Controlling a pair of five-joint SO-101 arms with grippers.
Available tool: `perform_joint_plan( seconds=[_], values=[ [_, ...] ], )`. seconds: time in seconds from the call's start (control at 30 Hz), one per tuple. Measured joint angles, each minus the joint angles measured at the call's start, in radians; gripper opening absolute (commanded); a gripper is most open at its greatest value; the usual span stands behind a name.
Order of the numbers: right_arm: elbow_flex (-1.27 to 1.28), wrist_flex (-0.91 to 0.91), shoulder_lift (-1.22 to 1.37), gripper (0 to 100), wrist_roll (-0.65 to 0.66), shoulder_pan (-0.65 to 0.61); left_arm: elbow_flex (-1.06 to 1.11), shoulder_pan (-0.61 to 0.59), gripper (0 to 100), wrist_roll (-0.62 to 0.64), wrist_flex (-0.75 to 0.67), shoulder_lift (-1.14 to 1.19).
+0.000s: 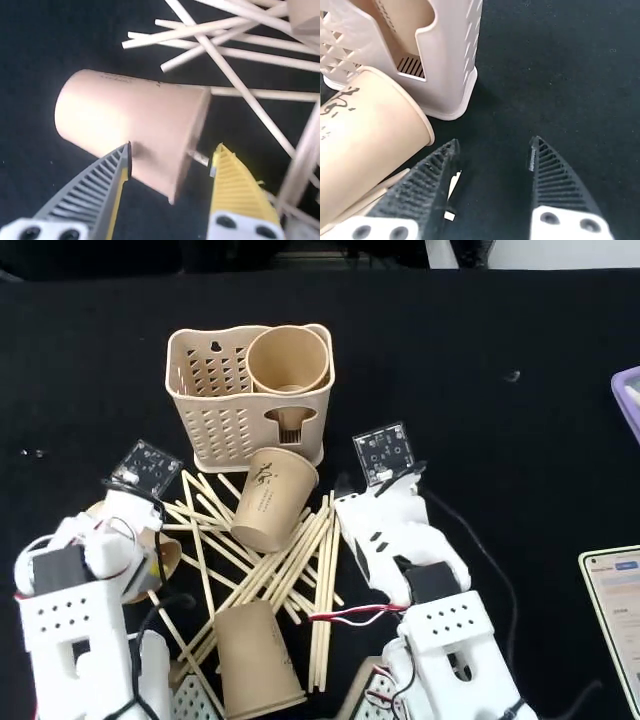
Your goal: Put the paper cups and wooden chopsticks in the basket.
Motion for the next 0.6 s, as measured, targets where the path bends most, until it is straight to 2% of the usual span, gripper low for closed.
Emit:
perform_joint_plan(
  seconds=[0.37,0.6],
  values=[
    [0.0,0.0,0.0,22.7,0.0,0.002,0.19,-0.014,27,-0.008,-0.25,-0.236],
    [0.0,0.0,0.0,22.7,0.0,0.002,0.388,-0.121,26,-0.152,-0.336,-0.404]
  ],
)
